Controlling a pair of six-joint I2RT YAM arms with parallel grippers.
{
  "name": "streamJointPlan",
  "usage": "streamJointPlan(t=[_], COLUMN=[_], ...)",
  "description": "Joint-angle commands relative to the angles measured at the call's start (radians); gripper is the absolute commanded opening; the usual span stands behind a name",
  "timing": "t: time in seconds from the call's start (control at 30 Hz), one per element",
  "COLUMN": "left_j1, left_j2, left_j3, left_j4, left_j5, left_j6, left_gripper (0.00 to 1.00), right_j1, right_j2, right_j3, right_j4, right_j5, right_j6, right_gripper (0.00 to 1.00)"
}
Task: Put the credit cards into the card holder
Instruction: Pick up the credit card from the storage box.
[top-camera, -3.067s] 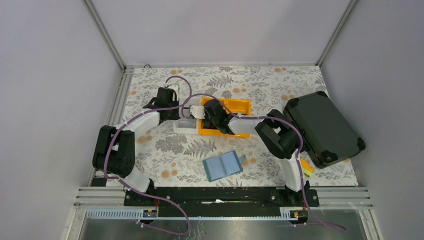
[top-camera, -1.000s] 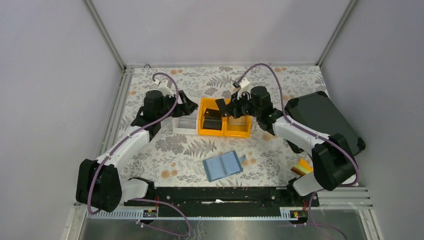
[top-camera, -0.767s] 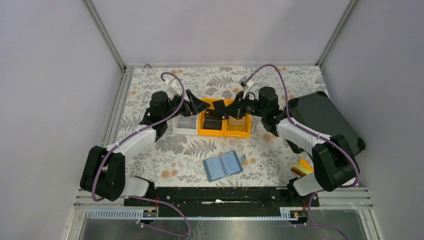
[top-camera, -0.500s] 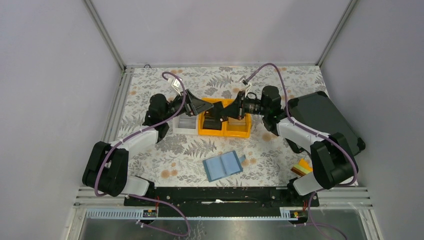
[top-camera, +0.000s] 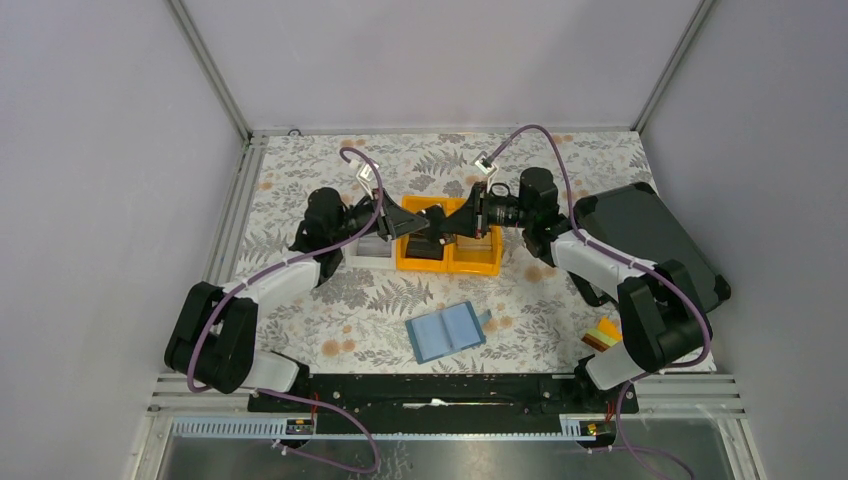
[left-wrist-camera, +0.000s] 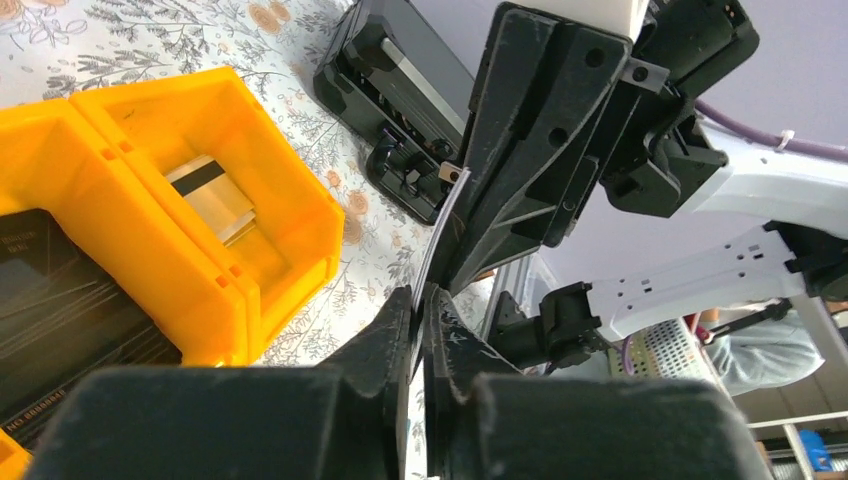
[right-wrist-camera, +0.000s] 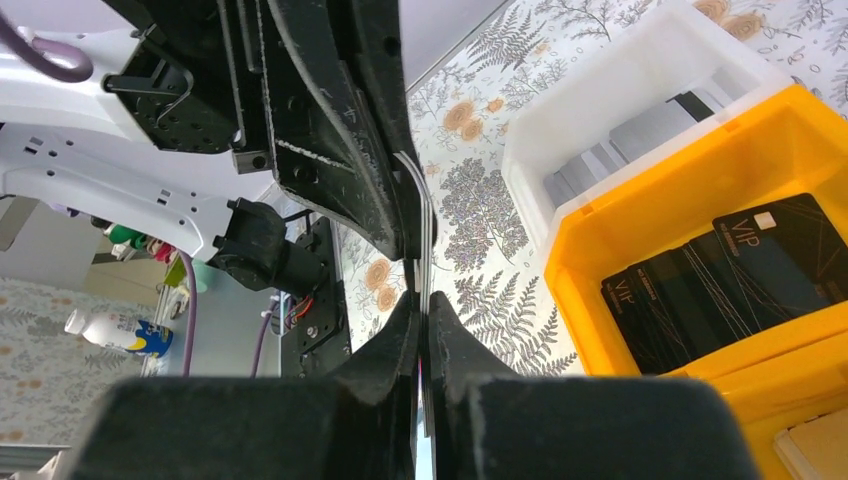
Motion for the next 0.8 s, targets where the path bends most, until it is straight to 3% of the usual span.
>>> streamJointPlan(t=[0.0, 0.17, 0.33, 0.5, 0.77], left_j1=[-0.007, -0.006, -0.006, -0.005, 0.002], left_j2=[0.011, 0.002, -0.03, 0.001, 0.066], left_j3=[0.05, 0.036, 0.049, 0.115, 0.148], left_j4=[0.035, 0.042, -0.087, -0.332, -0.399], left_j5=[0.035, 0.024, -0.069, -0.262, -0.378], left_j6=[0.033, 0.051, 0.143, 0.208, 0.121], left_gripper=[0.0, 0.0, 0.0, 0.0, 0.0], right_j1=[-0.006, -0.006, -0.006, -0.006, 0.081], right_j2=[-0.002, -0.011, -0.017, -0.022, -0.003], right_j3=[0.049, 0.048, 0.037, 0.022, -0.009], right_j4=[-0.024, -0.06, -0.072, -0.08, -0.066], right_j5=[0.054, 0.105, 0.188, 0.328, 0.431], right_j6=[-0.056, -0.108, -0.139, -0.166, -0.208], right_gripper=[0.09, 0.25, 0.47, 0.52, 0.54])
